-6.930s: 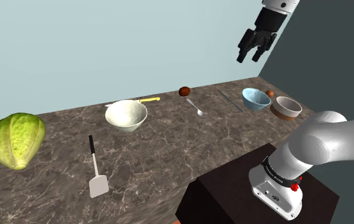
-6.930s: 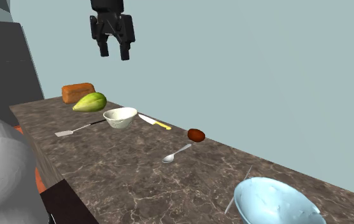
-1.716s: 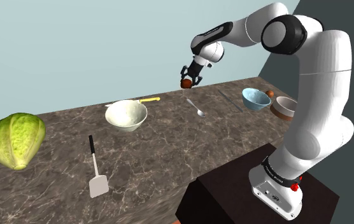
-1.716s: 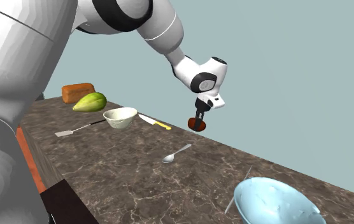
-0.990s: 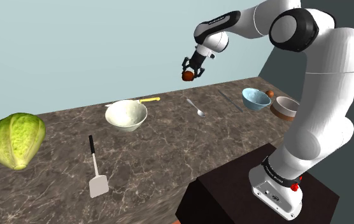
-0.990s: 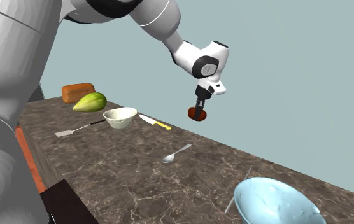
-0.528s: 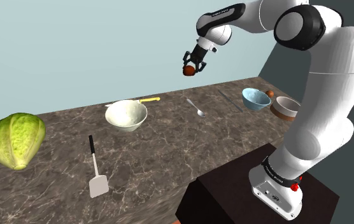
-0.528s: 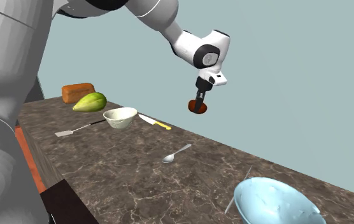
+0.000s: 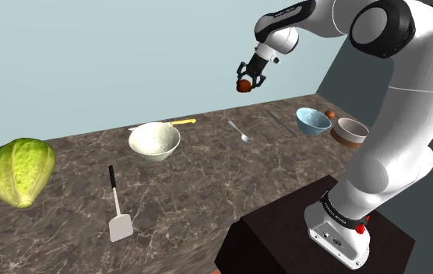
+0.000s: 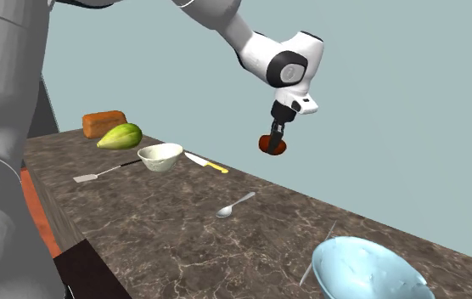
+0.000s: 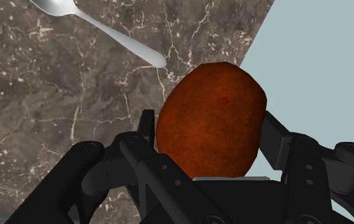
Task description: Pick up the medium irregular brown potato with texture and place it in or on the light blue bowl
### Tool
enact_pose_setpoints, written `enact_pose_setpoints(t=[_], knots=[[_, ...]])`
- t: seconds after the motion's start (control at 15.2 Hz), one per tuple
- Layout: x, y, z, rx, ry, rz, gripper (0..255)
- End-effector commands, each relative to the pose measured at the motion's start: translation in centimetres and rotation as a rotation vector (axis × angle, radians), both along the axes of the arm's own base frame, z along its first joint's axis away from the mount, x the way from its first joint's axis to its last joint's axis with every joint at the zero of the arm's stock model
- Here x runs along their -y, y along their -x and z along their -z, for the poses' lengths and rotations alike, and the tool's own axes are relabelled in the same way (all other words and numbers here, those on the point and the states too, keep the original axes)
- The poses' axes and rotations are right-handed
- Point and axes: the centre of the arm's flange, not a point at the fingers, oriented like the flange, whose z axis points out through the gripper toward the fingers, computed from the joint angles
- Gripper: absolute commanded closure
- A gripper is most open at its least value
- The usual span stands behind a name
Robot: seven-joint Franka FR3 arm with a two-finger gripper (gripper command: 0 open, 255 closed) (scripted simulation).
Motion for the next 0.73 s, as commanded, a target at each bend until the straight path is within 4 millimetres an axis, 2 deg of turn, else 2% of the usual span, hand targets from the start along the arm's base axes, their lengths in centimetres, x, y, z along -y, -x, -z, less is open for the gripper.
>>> enact_pose_setpoints(t=[0.0, 0.66], knots=[[1.9, 2.2, -0.1, 0.001, 0.0, -0.001, 255], [11.7, 11.1, -0.2, 0.001, 0.0, -0.001, 255]])
